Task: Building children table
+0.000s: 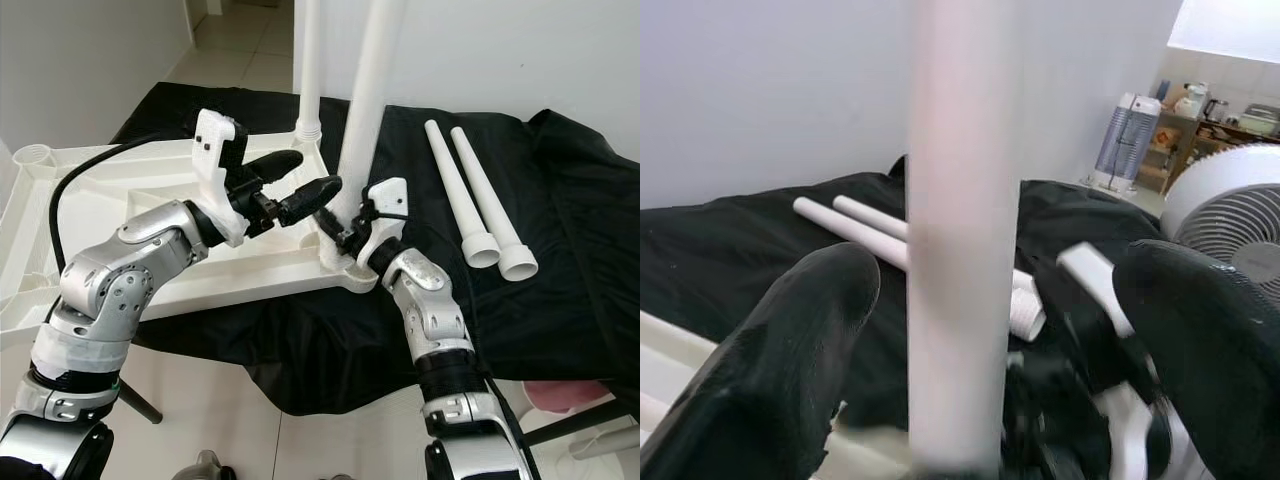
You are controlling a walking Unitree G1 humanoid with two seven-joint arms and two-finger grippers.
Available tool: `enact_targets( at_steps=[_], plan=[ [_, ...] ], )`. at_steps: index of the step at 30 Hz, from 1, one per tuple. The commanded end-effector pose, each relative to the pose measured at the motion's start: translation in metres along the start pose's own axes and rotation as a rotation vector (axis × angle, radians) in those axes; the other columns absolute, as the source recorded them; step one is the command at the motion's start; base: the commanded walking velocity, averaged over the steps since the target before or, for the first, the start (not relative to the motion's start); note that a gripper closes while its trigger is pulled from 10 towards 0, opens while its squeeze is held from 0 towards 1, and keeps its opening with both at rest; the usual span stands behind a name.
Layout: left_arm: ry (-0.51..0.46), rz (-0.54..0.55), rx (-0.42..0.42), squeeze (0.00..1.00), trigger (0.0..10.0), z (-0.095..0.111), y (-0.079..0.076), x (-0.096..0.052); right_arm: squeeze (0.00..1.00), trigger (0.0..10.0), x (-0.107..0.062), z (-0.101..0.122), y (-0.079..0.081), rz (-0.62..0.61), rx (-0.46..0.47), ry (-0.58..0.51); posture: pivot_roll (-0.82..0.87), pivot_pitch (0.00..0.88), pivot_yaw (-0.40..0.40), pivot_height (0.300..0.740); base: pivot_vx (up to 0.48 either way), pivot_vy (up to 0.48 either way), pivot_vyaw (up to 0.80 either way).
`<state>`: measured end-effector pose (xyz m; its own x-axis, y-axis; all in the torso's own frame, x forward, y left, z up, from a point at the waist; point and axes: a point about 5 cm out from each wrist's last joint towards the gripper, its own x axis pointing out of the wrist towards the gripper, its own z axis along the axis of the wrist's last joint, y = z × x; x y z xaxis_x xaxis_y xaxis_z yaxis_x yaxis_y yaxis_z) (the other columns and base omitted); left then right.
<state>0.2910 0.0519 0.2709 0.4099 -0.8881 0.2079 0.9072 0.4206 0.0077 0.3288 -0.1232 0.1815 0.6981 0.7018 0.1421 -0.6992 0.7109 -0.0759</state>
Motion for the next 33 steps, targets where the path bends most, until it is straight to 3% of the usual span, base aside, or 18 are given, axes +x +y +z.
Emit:
enact_targets(
  at_steps=[1, 10, 21, 29, 30, 32, 33],
  plan=[
    [0.000, -0.229, 0.013, 0.00, 10.0, 0.004, -0.015, 0.002, 0.00, 10.0, 0.001, 0.004, 0.005, 0.051, 0.002, -0.005, 0.07, 0.003, -0.060, 0.740, 0.000, 0.000, 0.00],
    [0.008, -0.362, -0.004, 0.00, 10.0, 0.011, -0.021, -0.001, 0.00, 10.0, -0.008, 0.005, 0.022, 0.257, 0.009, 0.064, 0.07, 0.004, -0.062, 0.740, 0.000, 0.000, 0.00],
    [-0.023, -0.576, -0.144, 0.00, 10.0, 0.023, -0.032, -0.019, 0.00, 10.0, -0.035, 0.002, 0.031, 0.461, 0.019, 0.179, 0.07, 0.012, -0.053, 0.740, 0.000, 0.000, 0.00],
    [-0.005, -0.555, -0.173, 0.00, 10.0, 0.025, -0.026, -0.017, 0.00, 10.0, -0.037, 0.002, 0.036, 0.496, 0.030, 0.202, 0.07, 0.012, -0.051, 0.740, 0.000, 0.000, 0.00],
    [-0.010, -0.551, -0.179, 0.00, 7.3, 0.026, -0.026, -0.016, 0.00, 10.0, -0.037, 0.002, 0.037, 0.505, 0.034, 0.204, 0.07, 0.015, -0.051, 0.740, 0.000, 0.000, 0.00],
    [-0.014, -0.551, -0.184, 0.00, 7.3, 0.027, -0.025, -0.016, 0.00, 10.0, -0.037, 0.002, 0.039, 0.510, 0.038, 0.205, 0.07, 0.015, -0.051, 0.740, 0.000, 0.000, 0.00],
    [-0.017, -0.552, -0.190, 0.00, 3.6, 0.028, -0.025, -0.016, 0.00, 10.0, -0.037, 0.002, 0.040, 0.518, 0.042, 0.208, 0.07, 0.015, -0.051, 0.740, 0.000, 0.000, 0.00]
  ],
)
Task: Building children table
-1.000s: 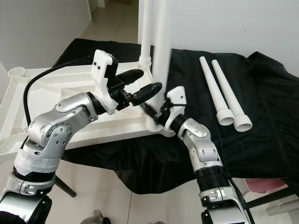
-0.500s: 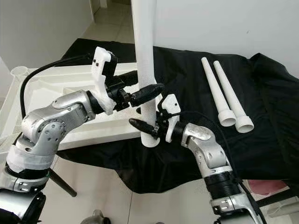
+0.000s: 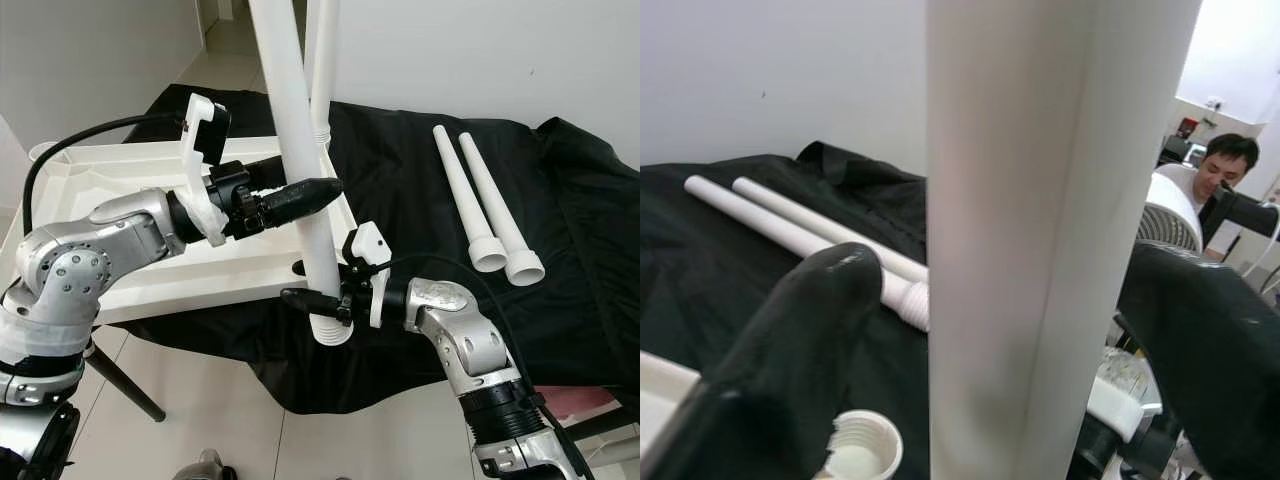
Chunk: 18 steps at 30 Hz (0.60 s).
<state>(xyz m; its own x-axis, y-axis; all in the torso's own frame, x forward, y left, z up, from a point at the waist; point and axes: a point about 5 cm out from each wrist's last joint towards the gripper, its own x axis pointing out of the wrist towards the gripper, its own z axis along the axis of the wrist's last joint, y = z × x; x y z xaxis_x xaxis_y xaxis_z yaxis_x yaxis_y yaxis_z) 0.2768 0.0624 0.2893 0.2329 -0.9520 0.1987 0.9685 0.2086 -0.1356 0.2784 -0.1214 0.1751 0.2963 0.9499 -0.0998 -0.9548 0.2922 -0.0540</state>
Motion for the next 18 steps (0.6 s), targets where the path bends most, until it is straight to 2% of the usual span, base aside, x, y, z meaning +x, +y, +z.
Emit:
enact_targets(
  at_steps=[1, 2, 3, 5, 7, 8, 17, 18],
  plan=[
    [-0.006, -0.366, -0.004, 0.00, 3.6, 0.004, -0.019, -0.002, 0.00, 10.0, 0.000, 0.000, 0.004, 0.028, 0.010, 0.002, 0.07, 0.015, -0.051, 0.740, 0.000, 0.000, 0.00],
    [-0.006, -0.366, -0.004, 0.00, 3.6, 0.004, -0.019, -0.002, 0.00, 10.0, 0.000, 0.000, 0.004, 0.028, 0.010, 0.002, 0.07, 0.015, -0.051, 0.740, 0.000, 0.000, 0.00],
    [-0.007, -0.360, -0.007, 0.00, 3.1, 0.005, -0.018, -0.001, 0.00, 10.0, 0.001, 0.000, 0.005, 0.036, 0.013, 0.006, 0.07, 0.024, -0.048, 0.740, 0.000, 0.000, 0.00],
    [-0.004, -0.354, -0.008, 0.00, 1.5, 0.007, -0.016, -0.001, 0.00, 10.0, 0.002, 0.000, 0.006, 0.044, 0.014, 0.010, 0.07, 0.026, -0.047, 0.740, 0.000, 0.000, 0.00],
    [-0.003, -0.354, -0.008, 0.00, 1.5, 0.007, -0.016, -0.001, 0.00, 10.0, 0.002, 0.000, 0.006, 0.045, 0.014, 0.010, 0.07, 0.026, -0.047, 0.740, 0.000, 0.000, 0.00],
    [-0.010, -0.355, -0.012, 0.00, 0.0, 0.008, -0.016, -0.002, 0.00, 10.0, 0.002, 0.000, 0.006, 0.044, 0.016, 0.009, 0.07, 0.029, -0.045, 0.740, 0.000, 0.000, 0.00],
    [-0.020, -0.346, -0.006, 0.00, 0.0, 0.015, -0.014, -0.004, 0.00, 10.0, 0.001, 0.002, 0.004, 0.027, 0.021, -0.002, 0.07, 0.036, -0.034, 0.740, 0.000, 0.000, 0.00],
    [-0.019, -0.341, 0.001, 0.00, 4.4, 0.016, -0.015, -0.003, 0.00, 10.0, 0.001, 0.003, 0.003, 0.023, 0.022, -0.005, 0.07, 0.038, -0.033, 0.740, 0.000, 0.000, 0.00]
  ],
)
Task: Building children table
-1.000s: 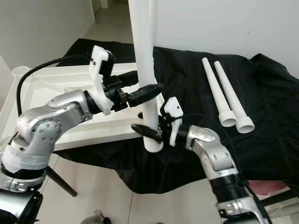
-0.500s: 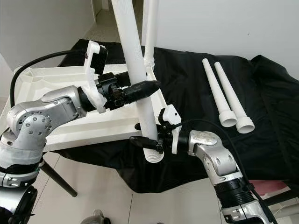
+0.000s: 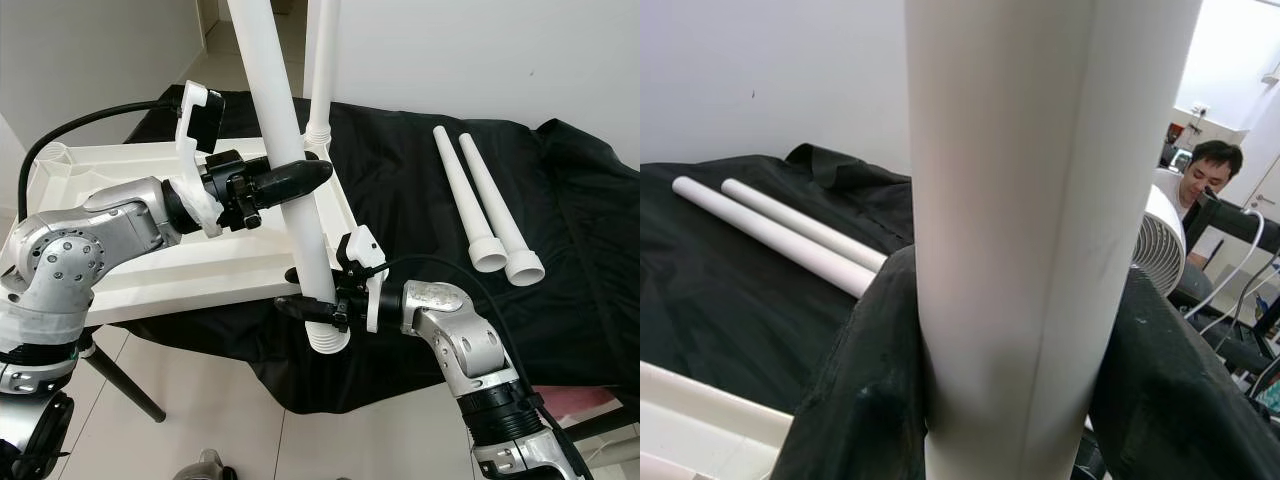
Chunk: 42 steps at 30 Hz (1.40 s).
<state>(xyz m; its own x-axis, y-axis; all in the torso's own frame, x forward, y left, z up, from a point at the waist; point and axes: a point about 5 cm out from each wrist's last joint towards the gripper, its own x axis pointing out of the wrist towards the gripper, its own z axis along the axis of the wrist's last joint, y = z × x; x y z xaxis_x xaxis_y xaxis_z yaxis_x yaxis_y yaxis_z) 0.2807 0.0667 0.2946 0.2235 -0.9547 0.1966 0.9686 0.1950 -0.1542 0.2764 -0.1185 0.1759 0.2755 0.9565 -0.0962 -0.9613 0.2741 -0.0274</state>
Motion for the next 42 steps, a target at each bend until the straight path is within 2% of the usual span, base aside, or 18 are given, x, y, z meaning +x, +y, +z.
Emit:
enact_targets(
  at_steps=[1, 2, 3, 4, 8, 9, 12, 13, 15, 16, 22, 26, 31, 34, 40, 42],
  plan=[
    [-0.019, -0.332, 0.022, 0.00, 4.4, 0.009, -0.019, -0.001, 0.00, 10.0, -0.001, 0.002, 0.001, 0.001, -0.003, 0.000, 0.07, 0.038, -0.033, 0.740, 0.000, 0.000, 0.00],
    [-0.017, -0.330, 0.029, 0.00, 10.0, 0.010, -0.019, 0.000, 0.00, 10.0, -0.001, 0.002, 0.001, 0.000, 0.000, -0.003, 0.07, 0.039, -0.031, 0.740, 0.000, 0.000, 0.00],
    [-0.017, -0.334, 0.031, 0.00, 10.0, 0.012, -0.022, 0.000, 0.95, 10.0, -0.001, 0.003, 0.001, 0.005, 0.002, -0.007, 0.08, 0.043, -0.025, 0.740, 0.000, 0.000, 0.00],
    [-0.017, -0.333, 0.034, 0.00, 10.0, 0.013, -0.024, 0.002, 1.00, 10.0, -0.001, 0.004, 0.001, 0.008, 0.004, -0.013, 0.08, 0.043, -0.025, 0.740, 0.000, 0.000, 0.00],
    [-0.024, -0.276, 0.053, 0.00, 10.0, 0.020, -0.024, 0.006, 1.00, 10.0, 0.000, 0.009, 0.000, -0.004, -0.011, -0.040, 0.08, 0.049, -0.017, 0.740, 0.000, 0.000, 0.00],
    [-0.019, -0.216, 0.067, 0.00, 10.0, 0.023, -0.018, 0.009, 0.00, 10.0, 0.001, 0.013, -0.001, -0.018, -0.018, -0.057, 0.07, 0.049, -0.015, 0.740, 0.000, 0.000, 0.00],
    [-0.014, -0.175, 0.076, 0.00, 10.0, 0.025, -0.015, 0.011, 0.00, 10.0, 0.002, 0.015, -0.002, -0.027, -0.021, -0.069, 0.07, 0.049, -0.015, 0.740, 0.000, 0.000, 0.00],
    [-0.007, -0.096, 0.087, 0.00, 10.0, 0.031, -0.007, 0.016, 0.00, 10.0, 0.005, 0.021, -0.005, -0.055, -0.038, -0.101, 0.07, 0.048, -0.011, 0.740, 0.000, 0.000, 0.00],
    [-0.007, -0.096, 0.087, 0.00, 10.0, 0.031, -0.007, 0.016, 0.00, 10.0, 0.005, 0.021, -0.005, -0.055, -0.038, -0.101, 0.07, 0.048, -0.011, 0.740, 0.000, 0.000, 0.00],
    [-0.018, -0.024, 0.114, 0.00, 10.0, 0.041, -0.001, 0.022, 0.00, 10.0, 0.009, 0.033, -0.013, -0.136, -0.075, -0.157, 0.06, 0.045, -0.003, 0.740, 0.000, 0.000, 0.00],
    [-0.018, -0.004, 0.110, 0.00, 10.0, 0.043, 0.001, 0.022, 0.00, 10.0, 0.011, 0.036, -0.016, -0.164, -0.083, -0.172, 0.06, 0.043, -0.001, 0.740, 0.000, 0.000, 0.00],
    [-0.025, 0.213, 0.113, 0.00, 10.0, 0.056, 0.031, 0.033, 0.00, 10.0, 0.017, 0.051, -0.041, -0.402, -0.155, -0.205, 0.04, 0.027, 0.023, 0.740, 0.000, 0.000, 0.00],
    [-0.065, 0.261, 0.103, 0.00, 10.0, 0.065, 0.039, 0.036, 0.00, 10.0, 0.021, 0.055, -0.050, -0.508, -0.153, -0.212, 0.03, 0.019, 0.032, 0.740, 0.000, 0.000, 0.00],
    [-0.099, 0.312, 0.089, 0.00, 10.0, 0.067, 0.046, 0.044, 0.00, 10.0, 0.027, 0.056, -0.056, -0.592, -0.144, -0.229, 0.02, 0.017, 0.031, 0.740, 0.000, 0.000, 0.00],
    [-0.131, 0.348, 0.081, 0.00, 10.0, 0.070, 0.048, 0.052, 0.00, 10.0, 0.032, 0.054, -0.061, -0.676, -0.138, -0.221, 0.02, 0.024, 0.027, 0.740, 0.000, 0.000, 0.00],
    [-0.152, 0.363, 0.103, 0.00, 10.0, 0.074, 0.047, 0.059, 0.00, 10.0, 0.037, 0.052, -0.063, -0.733, -0.157, -0.213, 0.01, 0.029, 0.030, 0.740, 0.000, 0.000, 0.00]
  ],
)
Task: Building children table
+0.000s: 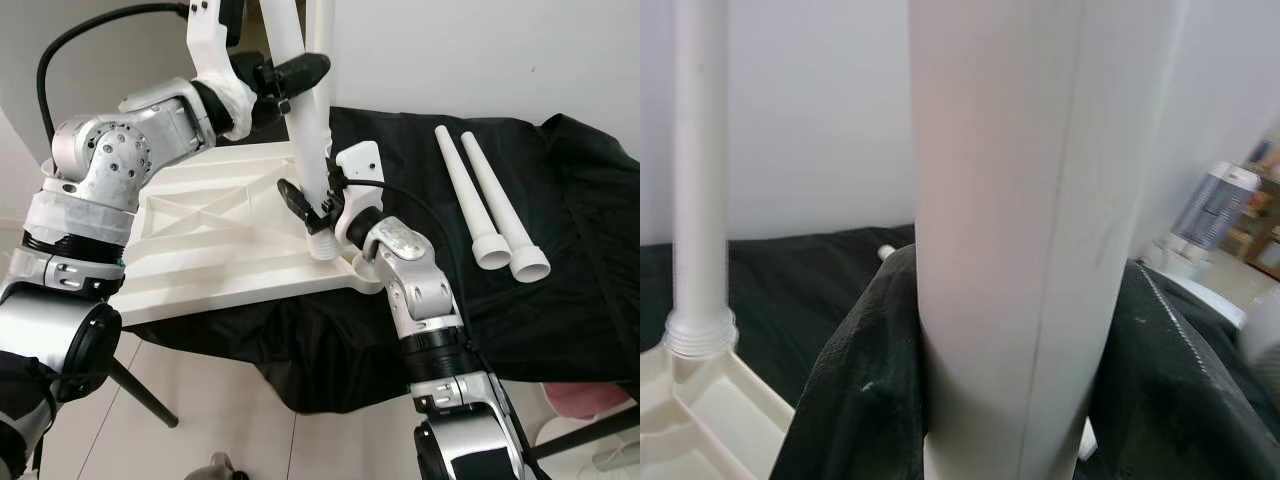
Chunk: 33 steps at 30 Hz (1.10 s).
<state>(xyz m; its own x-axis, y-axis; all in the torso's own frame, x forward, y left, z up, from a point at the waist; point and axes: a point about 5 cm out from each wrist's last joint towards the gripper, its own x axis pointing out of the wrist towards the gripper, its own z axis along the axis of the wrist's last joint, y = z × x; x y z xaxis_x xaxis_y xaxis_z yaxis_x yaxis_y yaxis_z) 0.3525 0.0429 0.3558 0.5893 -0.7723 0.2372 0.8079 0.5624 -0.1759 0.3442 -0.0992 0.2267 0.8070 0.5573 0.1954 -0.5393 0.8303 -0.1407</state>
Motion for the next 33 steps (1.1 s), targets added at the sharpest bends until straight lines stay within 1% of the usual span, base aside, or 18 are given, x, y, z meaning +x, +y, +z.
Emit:
enact_targets(
  at_steps=[1, 2, 3, 4, 5, 7, 10, 14, 17, 21, 22, 23, 24, 26, 27, 28, 29, 33],
  plan=[
    [-0.049, -0.036, 0.024, 0.00, 10.0, 0.012, -0.010, 0.006, 0.00, 10.0, 0.004, -0.001, 0.002, -0.021, -0.016, 0.005, 0.01, 0.029, 0.030, 0.740, 0.000, 0.000, 0.00],
    [-0.065, -0.025, 0.052, 0.00, 10.0, 0.012, -0.017, 0.012, 0.00, 10.0, 0.006, -0.003, 0.000, -0.094, -0.047, 0.013, 0.01, 0.035, 0.031, 0.740, 0.000, 0.000, 0.00],
    [-0.065, -0.025, 0.052, 0.00, 10.0, 0.012, -0.017, 0.012, 0.00, 10.0, 0.006, -0.003, 0.000, -0.094, -0.047, 0.013, 0.01, 0.035, 0.031, 0.740, 0.000, 0.000, 0.00],
    [-0.081, -0.029, 0.040, 0.00, 10.0, 0.011, -0.023, 0.015, 0.00, 10.0, 0.007, -0.005, -0.001, -0.145, -0.054, 0.019, 0.01, 0.036, 0.033, 0.740, 0.000, 0.000, 0.00],
    [-0.081, -0.029, 0.040, 0.00, 10.0, 0.011, -0.023, 0.015, 0.00, 10.0, 0.007, -0.005, -0.001, -0.145, -0.054, 0.019, 0.01, 0.036, 0.033, 0.740, 0.000, 0.000, 0.00],
    [-0.096, -0.007, 0.066, 0.00, 10.0, 0.008, -0.034, 0.022, 0.00, 10.0, 0.008, -0.008, -0.003, -0.235, -0.070, 0.024, 0.01, 0.043, 0.032, 0.740, 0.000, 0.000, 0.00],
    [-0.105, 0.004, 0.065, 0.00, 10.0, 0.008, -0.038, 0.025, 0.00, 10.0, 0.009, -0.008, -0.003, -0.274, -0.078, 0.021, 0.01, 0.045, 0.032, 0.740, 0.000, 0.000, 0.00],
    [-0.123, -0.040, 0.040, 0.00, 10.0, 0.006, -0.052, 0.032, 0.00, 10.0, 0.014, -0.005, 0.001, -0.368, -0.081, 0.004, 0.00, 0.051, 0.036, 0.740, 0.000, 0.000, 0.00],
    [-0.132, -0.052, 0.038, 0.00, 10.0, 0.005, -0.058, 0.035, 0.00, 10.0, 0.014, -0.006, 0.001, -0.399, -0.065, 0.004, -0.01, 0.049, 0.031, 0.740, 0.000, 0.000, 0.00],
    [-0.134, -0.064, 0.037, 0.00, 10.0, 0.004, -0.062, 0.036, 0.00, 10.0, 0.013, -0.009, -0.002, -0.420, -0.074, 0.019, -0.01, 0.041, 0.026, 0.740, 0.000, 0.000, 0.00],
    [-0.135, -0.065, 0.037, 0.00, 10.0, 0.003, -0.064, 0.037, 0.00, 8.3, 0.013, -0.009, -0.003, -0.428, -0.075, 0.023, -0.01, 0.039, 0.024, 0.740, 0.000, 0.000, 0.00],
    [-0.137, -0.066, 0.039, 0.00, 10.0, 0.003, -0.065, 0.038, 0.00, 8.3, 0.013, -0.009, -0.004, -0.432, -0.078, 0.023, -0.01, 0.040, 0.025, 0.740, 0.000, 0.000, 0.00],
    [-0.139, -0.072, 0.041, 0.00, 10.0, 0.003, -0.067, 0.038, 0.00, 4.6, 0.013, -0.009, -0.004, -0.431, -0.091, 0.022, -0.01, 0.036, 0.025, 0.740, 0.000, 0.000, 0.00],
    [-0.140, -0.077, 0.043, 0.00, 10.0, 0.003, -0.068, 0.038, 0.00, 4.6, 0.014, -0.008, -0.004, -0.430, -0.100, 0.021, -0.01, 0.036, 0.025, 0.740, 0.000, 0.000, 0.00],
    [-0.139, -0.082, 0.045, 0.00, 10.0, 0.003, -0.069, 0.039, 0.00, 3.5, 0.014, -0.009, -0.005, -0.431, -0.106, 0.021, -0.01, 0.034, 0.025, 0.740, 0.000, 0.000, 0.00],
    [-0.139, -0.082, 0.045, 0.00, 10.0, 0.003, -0.069, 0.039, 0.00, 3.5, 0.014, -0.009, -0.005, -0.431, -0.106, 0.021, -0.01, 0.034, 0.025, 0.740, 0.000, 0.000, 0.00],
    [-0.136, -0.086, 0.050, 0.00, 10.0, 0.002, -0.071, 0.039, 0.00, 0.0, 0.013, -0.008, -0.005, -0.427, -0.126, 0.021, -0.01, 0.031, 0.027, 0.740, 0.000, 0.000, 0.00],
    [-0.132, -0.099, 0.057, 0.00, 10.0, 0.000, -0.075, 0.040, 0.00, 0.0, 0.011, -0.009, -0.008, -0.431, -0.141, 0.027, -0.01, 0.026, 0.026, 0.740, 0.000, 0.000, 0.00]
  ],
)
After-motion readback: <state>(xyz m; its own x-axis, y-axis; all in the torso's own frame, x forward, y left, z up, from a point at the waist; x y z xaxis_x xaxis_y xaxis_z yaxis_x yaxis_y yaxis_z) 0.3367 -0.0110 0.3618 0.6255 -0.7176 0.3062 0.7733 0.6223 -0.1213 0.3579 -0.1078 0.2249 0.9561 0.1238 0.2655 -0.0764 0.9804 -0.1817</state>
